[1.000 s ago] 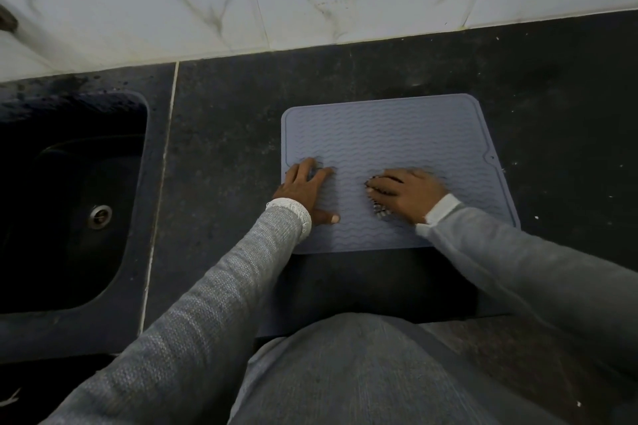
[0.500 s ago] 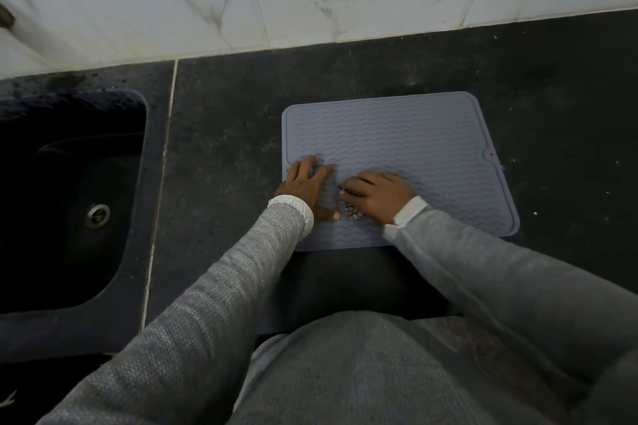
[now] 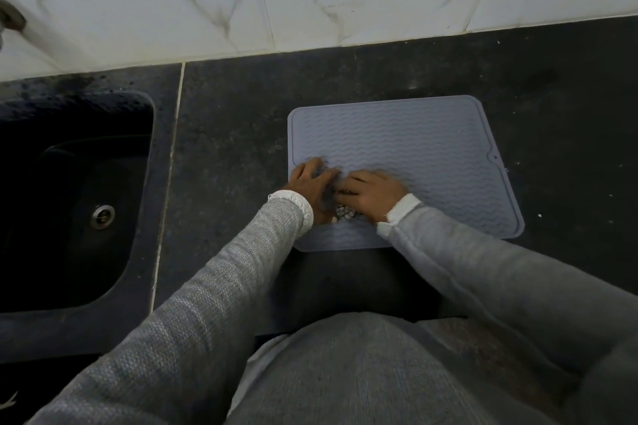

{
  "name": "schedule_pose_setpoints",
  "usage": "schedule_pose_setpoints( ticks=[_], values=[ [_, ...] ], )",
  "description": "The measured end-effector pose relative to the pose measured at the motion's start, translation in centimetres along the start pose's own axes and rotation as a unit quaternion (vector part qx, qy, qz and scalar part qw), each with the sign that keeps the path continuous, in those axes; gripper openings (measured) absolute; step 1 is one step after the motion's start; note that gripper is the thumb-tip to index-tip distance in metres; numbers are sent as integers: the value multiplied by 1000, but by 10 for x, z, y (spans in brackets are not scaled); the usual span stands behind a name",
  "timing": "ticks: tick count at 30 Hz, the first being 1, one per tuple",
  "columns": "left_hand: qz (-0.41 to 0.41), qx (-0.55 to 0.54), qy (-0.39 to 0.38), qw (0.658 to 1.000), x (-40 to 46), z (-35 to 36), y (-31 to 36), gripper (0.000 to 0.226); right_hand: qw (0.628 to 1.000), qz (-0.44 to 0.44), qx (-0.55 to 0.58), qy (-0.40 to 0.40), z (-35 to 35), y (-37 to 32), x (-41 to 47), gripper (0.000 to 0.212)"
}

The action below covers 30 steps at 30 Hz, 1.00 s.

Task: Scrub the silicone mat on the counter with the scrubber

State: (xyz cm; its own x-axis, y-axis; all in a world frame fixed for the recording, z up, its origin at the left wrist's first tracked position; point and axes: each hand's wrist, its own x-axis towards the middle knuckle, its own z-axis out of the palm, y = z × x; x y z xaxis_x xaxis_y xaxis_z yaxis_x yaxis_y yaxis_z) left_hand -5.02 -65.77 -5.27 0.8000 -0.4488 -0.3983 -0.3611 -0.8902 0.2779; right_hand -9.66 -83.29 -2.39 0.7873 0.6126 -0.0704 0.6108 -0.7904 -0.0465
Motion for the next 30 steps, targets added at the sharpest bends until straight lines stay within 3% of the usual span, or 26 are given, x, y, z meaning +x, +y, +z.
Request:
schedule_pose_setpoints(
  ticks=[3, 6, 8, 12, 16, 20, 25, 28, 30],
  values=[
    [9, 7, 6, 1000, 1, -1, -1, 98, 998, -40, -38, 28, 1, -8, 3, 17],
    [1, -9, -10, 1000, -1, -2, -2, 100, 995, -69, -59, 52, -1, 20, -21, 29],
    [4, -17, -11, 1000, -2, -3, -2, 99, 995, -56, -78, 11, -5, 36, -39, 20],
    [2, -24, -11, 1000, -2, -3, -2, 99, 995, 25, -43, -82, -9, 44, -46, 35],
    [-7, -16, -6, 1000, -1, -2, 0, 101, 999, -25, -20, 7, -10, 15, -17, 39],
    [2, 0, 5, 1000, -1, -1, 1, 98, 996, -52, -65, -8, -1, -16, 7, 34],
    [-1, -20, -23, 1000, -2, -4, -1, 100, 993, -84, -68, 53, 2, 25, -27, 17],
    [4, -21, -23, 1000, -4, -5, -1, 99, 995, -65, -75, 16, 6, 41, -45, 40],
    [9, -19, -21, 1000, -4, -5, -2, 96, 997, -44, -57, 4, 7, 40, -46, 45]
  ],
)
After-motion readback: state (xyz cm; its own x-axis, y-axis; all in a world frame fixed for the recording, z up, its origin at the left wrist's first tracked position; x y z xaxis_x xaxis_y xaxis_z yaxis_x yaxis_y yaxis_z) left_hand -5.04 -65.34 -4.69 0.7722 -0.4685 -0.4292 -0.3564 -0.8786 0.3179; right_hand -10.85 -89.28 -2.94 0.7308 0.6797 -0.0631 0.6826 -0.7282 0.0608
